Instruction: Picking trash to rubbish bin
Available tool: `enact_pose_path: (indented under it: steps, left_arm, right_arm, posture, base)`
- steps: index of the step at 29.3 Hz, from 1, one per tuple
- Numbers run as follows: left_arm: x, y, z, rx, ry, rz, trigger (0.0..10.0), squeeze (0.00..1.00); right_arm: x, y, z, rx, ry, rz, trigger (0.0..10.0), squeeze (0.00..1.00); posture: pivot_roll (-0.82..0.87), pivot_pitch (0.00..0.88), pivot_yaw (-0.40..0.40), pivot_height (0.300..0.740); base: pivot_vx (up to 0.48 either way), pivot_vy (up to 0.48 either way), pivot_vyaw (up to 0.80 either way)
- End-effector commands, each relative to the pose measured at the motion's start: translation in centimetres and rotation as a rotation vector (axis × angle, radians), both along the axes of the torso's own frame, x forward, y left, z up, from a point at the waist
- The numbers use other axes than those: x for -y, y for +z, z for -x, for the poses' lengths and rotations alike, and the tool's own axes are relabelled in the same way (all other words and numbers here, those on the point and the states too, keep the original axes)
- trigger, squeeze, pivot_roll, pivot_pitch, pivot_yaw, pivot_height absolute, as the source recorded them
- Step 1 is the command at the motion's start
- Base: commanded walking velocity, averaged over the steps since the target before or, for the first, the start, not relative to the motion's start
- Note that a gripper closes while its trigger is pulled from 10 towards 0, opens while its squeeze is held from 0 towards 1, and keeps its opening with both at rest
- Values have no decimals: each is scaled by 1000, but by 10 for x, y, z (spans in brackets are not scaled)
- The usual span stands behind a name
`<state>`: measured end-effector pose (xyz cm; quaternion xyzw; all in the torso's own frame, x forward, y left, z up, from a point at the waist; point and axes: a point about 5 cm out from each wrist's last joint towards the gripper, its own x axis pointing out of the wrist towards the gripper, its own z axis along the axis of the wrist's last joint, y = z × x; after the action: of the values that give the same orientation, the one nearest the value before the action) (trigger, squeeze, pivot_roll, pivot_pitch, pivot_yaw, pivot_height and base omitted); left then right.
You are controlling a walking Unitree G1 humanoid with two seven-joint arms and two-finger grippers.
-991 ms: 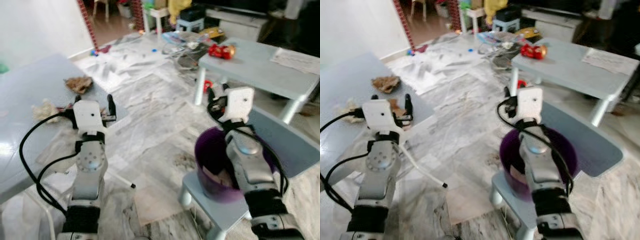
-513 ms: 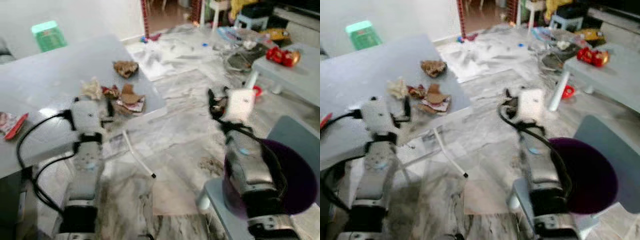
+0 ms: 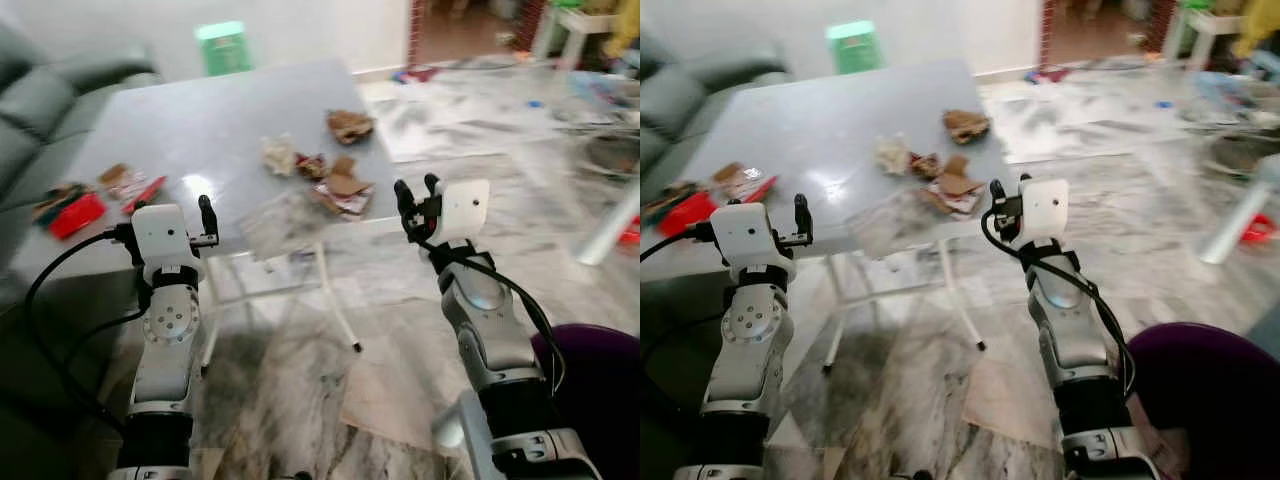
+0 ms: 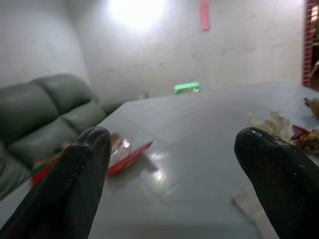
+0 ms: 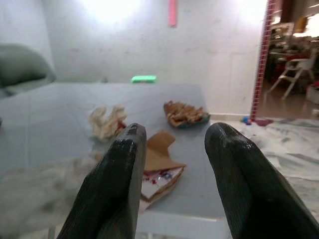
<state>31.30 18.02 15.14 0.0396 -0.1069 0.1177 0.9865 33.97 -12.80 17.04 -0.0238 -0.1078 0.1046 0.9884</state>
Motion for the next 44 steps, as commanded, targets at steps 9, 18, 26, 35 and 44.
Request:
enact_pose_path:
  steps: [9, 18, 26, 35, 44]
  left_arm:
    - [-4, 6, -1, 49, 72, 43, 10000, 0]
    - [2, 4, -2, 47, 51, 62, 10000, 0]
    - [-1, 8, -8, 41, 24, 52, 10000, 0]
    - [-1, 8, -9, 25, 10, 41, 10000, 0]
    - [-3, 6, -8, 10, 10, 39, 10000, 0]
  right_arm:
    - [-11, 16, -9, 35, 81, 23, 10000, 0]
    - [-9, 17, -12, 37, 75, 15, 10000, 0]
    - [-7, 12, -8, 33, 49, -10, 10000, 0]
    - [-6, 10, -9, 27, 35, -28, 10000, 0]
    - [-5, 9, -9, 25, 25, -40, 10000, 0]
  posture:
    - [-79, 0, -46, 740]
    - [-78, 0, -36, 740]
    - [-79, 0, 1, 740]
    - [-69, 0, 13, 740]
    - [-64, 1, 20, 740]
  base:
    - [0, 0, 0]
    - [0, 0, 0]
    - [0, 0, 0]
    - [0, 286, 0]
    - [0, 424, 0]
